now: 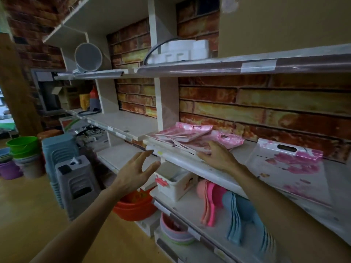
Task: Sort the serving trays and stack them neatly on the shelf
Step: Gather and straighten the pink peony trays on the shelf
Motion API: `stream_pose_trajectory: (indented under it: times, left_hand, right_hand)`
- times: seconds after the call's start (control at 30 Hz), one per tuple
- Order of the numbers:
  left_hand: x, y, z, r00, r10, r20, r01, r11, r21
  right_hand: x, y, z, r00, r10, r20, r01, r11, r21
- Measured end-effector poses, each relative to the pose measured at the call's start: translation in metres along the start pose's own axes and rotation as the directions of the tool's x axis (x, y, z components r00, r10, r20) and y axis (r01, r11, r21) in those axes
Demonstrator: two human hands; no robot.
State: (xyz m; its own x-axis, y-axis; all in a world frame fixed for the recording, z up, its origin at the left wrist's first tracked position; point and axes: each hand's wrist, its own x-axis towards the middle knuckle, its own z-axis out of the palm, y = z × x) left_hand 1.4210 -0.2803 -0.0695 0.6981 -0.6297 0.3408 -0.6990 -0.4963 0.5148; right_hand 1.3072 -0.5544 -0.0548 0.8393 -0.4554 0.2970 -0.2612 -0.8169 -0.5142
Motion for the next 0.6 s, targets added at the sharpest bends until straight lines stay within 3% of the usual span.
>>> stream_pose_trajectory:
  times: [0.2,0.47,0.6]
  left_hand:
    - [0.102,-0.039,0.015,0.991,0.128,-0.031,-0.129,0.992,-0.012]
    - [0.211,-0.068,0.031,0.954,0.296,-0.047,-0.298,0.954,-0.031]
    - [0.247,-0.094,0.044,0.944,0.330,-0.022,-0.330,0.943,-0.033]
  right_hand:
    - [0.103,0.011,0.032,0.991,0.083,-0.108,-0.067,0.987,0.144]
    - [0.230,0.040,0.048,0.955,0.249,-0.161,-0.227,0.963,0.145]
    - [0.269,0.052,0.063,0.922,0.363,-0.131,-0.358,0.932,0.066]
